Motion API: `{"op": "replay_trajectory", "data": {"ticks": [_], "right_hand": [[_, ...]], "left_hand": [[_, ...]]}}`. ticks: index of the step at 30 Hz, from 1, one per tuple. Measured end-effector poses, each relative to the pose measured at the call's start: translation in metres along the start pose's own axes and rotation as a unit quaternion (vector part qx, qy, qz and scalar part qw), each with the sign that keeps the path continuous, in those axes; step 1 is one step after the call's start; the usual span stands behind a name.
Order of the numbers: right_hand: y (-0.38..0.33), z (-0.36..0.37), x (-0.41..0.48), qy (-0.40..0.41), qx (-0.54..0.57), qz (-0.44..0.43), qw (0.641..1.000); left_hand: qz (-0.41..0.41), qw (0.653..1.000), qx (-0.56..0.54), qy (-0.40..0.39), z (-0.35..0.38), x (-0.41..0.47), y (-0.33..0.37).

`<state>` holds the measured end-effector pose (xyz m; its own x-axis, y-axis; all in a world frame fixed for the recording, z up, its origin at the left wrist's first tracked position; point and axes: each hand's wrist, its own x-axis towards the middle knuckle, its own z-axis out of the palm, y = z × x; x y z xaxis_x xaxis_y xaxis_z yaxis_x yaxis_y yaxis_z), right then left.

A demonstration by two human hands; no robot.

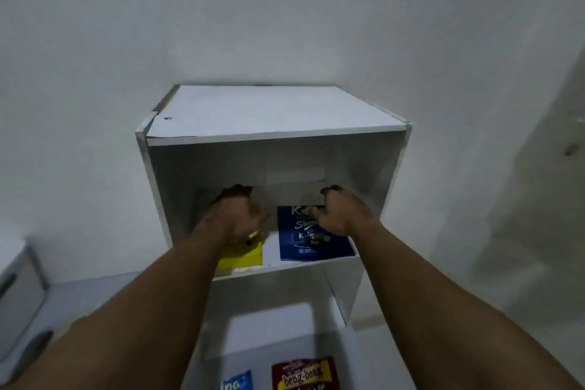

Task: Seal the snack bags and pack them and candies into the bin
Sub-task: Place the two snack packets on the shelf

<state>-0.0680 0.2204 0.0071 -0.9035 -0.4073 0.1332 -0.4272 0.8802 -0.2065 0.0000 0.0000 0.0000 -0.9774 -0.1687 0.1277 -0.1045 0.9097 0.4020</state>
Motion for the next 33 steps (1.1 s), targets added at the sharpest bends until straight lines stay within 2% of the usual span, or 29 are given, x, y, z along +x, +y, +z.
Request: {"op": "replay_trajectory", "data": {"ticks": [4, 9, 13, 17, 20, 26, 30, 33], "right_hand": [[0.016, 0.026, 0.036, -0.080, 0.002, -0.004, 0.997], [0.033, 0.048, 0.077, -0.157, -0.009, -0.005, 0.988], [0.042, 0.062, 0.094, -0.203, 0.000, 0.014, 0.979], [0.045, 0.062, 0.105, -0.201, -0.002, -0.005, 0.980], [0.047, 0.062, 0.109, -0.198, 0.000, -0.008, 0.980], [0.048, 0.063, 0.111, -0.196, 0.017, 0.012, 0.980], [0.045, 0.066, 0.109, -0.188, -0.020, 0.034, 0.981], [0.044, 0.068, 0.107, -0.187, -0.016, 0.041, 0.981]], "left_hand": [[-0.091, 0.996, -0.002, -0.016, 0.019, 0.025, -0.018], [-0.123, 0.992, -0.004, -0.008, 0.041, 0.053, -0.031], [-0.151, 0.987, 0.037, -0.032, 0.053, 0.063, -0.042], [-0.203, 0.975, 0.006, -0.091, 0.047, 0.070, -0.047], [-0.212, 0.970, 0.013, -0.119, 0.046, 0.074, -0.044], [-0.238, 0.968, -0.042, -0.066, 0.044, 0.077, -0.038], [-0.233, 0.970, -0.060, -0.028, 0.040, 0.075, -0.039], [-0.228, 0.966, -0.118, -0.011, 0.034, 0.075, -0.040]]}}
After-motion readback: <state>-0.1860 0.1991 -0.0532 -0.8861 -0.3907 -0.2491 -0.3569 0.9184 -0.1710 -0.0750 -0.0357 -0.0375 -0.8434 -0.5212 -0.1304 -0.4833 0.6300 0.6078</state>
